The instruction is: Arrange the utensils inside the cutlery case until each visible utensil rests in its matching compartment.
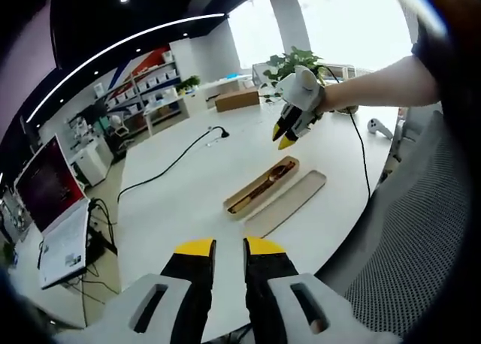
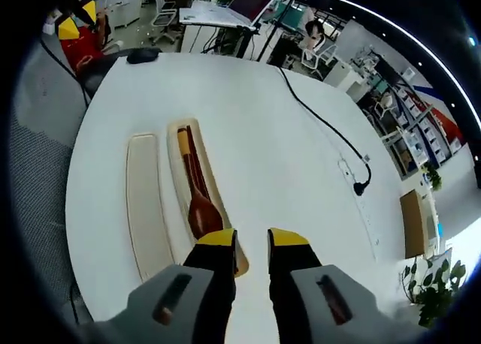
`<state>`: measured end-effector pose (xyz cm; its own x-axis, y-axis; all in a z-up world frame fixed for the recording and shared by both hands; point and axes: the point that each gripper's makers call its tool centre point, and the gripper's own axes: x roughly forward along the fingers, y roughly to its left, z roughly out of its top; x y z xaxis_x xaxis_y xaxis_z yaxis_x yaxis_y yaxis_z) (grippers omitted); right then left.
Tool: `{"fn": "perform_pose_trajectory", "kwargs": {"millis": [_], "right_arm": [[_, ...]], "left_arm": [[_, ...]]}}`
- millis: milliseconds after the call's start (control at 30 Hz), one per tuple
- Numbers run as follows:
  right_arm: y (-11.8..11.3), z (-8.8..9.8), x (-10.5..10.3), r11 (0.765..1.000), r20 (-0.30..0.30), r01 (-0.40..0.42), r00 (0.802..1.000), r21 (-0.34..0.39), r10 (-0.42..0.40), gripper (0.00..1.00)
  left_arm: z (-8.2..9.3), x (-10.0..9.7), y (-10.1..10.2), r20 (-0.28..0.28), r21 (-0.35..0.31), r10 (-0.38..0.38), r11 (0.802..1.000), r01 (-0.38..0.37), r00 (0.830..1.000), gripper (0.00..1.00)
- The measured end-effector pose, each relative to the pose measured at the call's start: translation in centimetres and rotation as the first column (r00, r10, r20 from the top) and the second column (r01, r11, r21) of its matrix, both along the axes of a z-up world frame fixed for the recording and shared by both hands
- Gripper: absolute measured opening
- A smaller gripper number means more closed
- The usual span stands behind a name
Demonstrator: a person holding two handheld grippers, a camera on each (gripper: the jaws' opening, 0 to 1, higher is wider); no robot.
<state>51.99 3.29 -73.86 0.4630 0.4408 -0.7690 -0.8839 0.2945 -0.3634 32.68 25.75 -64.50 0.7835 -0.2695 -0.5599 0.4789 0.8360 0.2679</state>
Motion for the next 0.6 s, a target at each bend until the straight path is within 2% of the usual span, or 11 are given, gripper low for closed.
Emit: {"fn": "perform_pose_trajectory", "kwargs": {"millis": [200,333,467,600], "right_arm": [[-2.3,0.8,-0.8,0.995,-0.006,0.078,0.997,0.055,-0.078,0.15],[-4.5,1.2,-2.1,0.989,-0.011,0.127,0.992,0.077,-0.127,0.15],[-6.2,1.3,-3.2,0.969,-0.038,0.211,0.978,0.133,-0.207,0.14],[-8.1,0.7,-4.4,0.965,-0.035,0.234,0.972,0.116,-0.231,0.15]], "left_arm": [[-0.5,-0.2,-0.4,-0.018,0.021,-0.034,0.999,0.034,0.999,0.16],[-0.5,-0.2,-0.5,-0.015,0.030,-0.041,0.999,0.041,0.999,0.17],[-0.6,-0.2,-0.5,-0.018,0.035,-0.043,0.998,0.044,0.999,0.17],[-0.7,-0.3,-0.6,-0.026,0.034,-0.049,0.998,0.050,0.998,0.17]]}}
